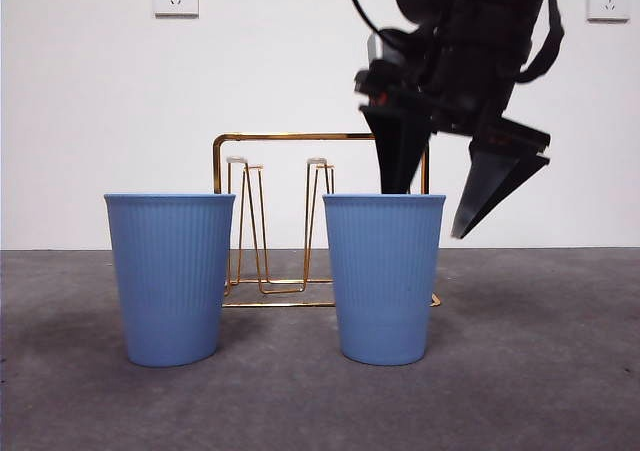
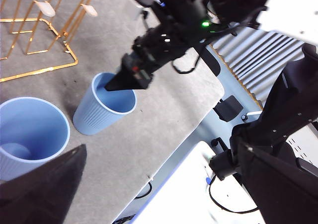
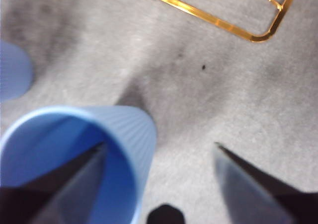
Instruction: Pick up cup 1,put cup 1 in the cup rack,pick up cup 2,put cup 2 in the cup rack
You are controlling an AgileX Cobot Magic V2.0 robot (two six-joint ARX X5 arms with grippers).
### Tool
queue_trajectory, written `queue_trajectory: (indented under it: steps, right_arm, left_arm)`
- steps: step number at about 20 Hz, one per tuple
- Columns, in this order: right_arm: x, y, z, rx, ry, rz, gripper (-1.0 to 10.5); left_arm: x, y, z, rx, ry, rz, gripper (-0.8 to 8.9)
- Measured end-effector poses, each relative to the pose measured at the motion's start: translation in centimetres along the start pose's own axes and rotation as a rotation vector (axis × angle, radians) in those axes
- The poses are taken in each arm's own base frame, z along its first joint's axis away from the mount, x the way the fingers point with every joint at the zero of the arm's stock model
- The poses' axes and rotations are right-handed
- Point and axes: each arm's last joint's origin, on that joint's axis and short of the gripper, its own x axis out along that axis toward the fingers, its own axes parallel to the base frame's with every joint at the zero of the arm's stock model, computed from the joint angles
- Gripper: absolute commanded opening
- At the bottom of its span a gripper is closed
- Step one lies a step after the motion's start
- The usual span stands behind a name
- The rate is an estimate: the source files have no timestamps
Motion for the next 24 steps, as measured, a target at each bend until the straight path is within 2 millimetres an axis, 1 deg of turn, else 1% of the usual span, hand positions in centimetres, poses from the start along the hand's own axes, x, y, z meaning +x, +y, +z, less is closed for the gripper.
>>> queue_trajectory:
  steps: [4, 5, 6, 9, 11, 12, 13, 14, 17, 18, 21, 22, 24]
  right_arm:
    - [1.4, -0.2, 0.3, 0.014, 0.024, -0.002, 0.7]
    - [1.6, -0.2, 0.3, 0.014, 0.029, -0.003, 0.0]
    - [1.6, -0.2, 0.3, 0.007, 0.027, 0.003, -0.2]
    - [1.6, -0.1, 0.3, -0.017, 0.031, 0.022, -0.2]
    - [0.7, 0.0, -0.1, -0.031, 0.037, 0.021, -0.2]
    - [-0.4, 0.1, -0.3, -0.041, 0.016, 0.019, -0.2]
    - [-1.9, 0.3, -0.5, -0.052, -0.03, 0.017, -0.2]
    - [-4.0, 0.5, -0.9, -0.064, -0.095, 0.014, -0.2]
    - [-11.4, 1.2, -2.9, -0.09, -0.368, -0.001, -0.2]
    - [-14.3, 1.5, -4.0, -0.095, -0.496, 0.006, -0.2]
    - [-21.2, 2.0, -7.3, -0.097, -0.839, 0.039, -0.2]
    - [-23.1, 2.1, -8.5, -0.096, -0.942, 0.041, -0.2]
    - [-25.1, 2.2, -10.0, -0.091, -1.053, 0.035, -0.2]
  left_arm:
    - [0.2, 0.1, 0.6, 0.006, -0.023, -0.008, 6.64]
    - [0.3, 0.2, 0.7, 0.0, -0.026, -0.008, 6.64]
    - [0.4, 0.2, 0.8, -0.006, -0.03, -0.009, 6.64]
    - [0.8, 0.4, 1.4, -0.024, -0.032, -0.06, 6.64]
    - [1.2, 0.5, 1.9, -0.026, -0.037, -0.098, 6.64]
    - [1.5, 0.5, 2.3, -0.027, -0.042, -0.113, 6.64]
    - [1.8, 0.4, 2.6, -0.025, -0.051, -0.129, 6.64]
    - [2.2, 0.4, 3.1, -0.025, -0.059, -0.149, 6.64]
    - [3.8, 0.3, 4.5, -0.032, -0.08, -0.22, 6.64]
    - [4.6, 0.1, 5.0, -0.036, -0.087, -0.248, 6.64]
    - [7.4, -0.5, 6.2, -0.058, -0.124, -0.299, 6.64]
    - [8.6, -0.9, 6.6, -0.068, -0.144, -0.324, 6.64]
    - [10.8, -1.8, 7.1, -0.091, -0.194, -0.378, 6.64]
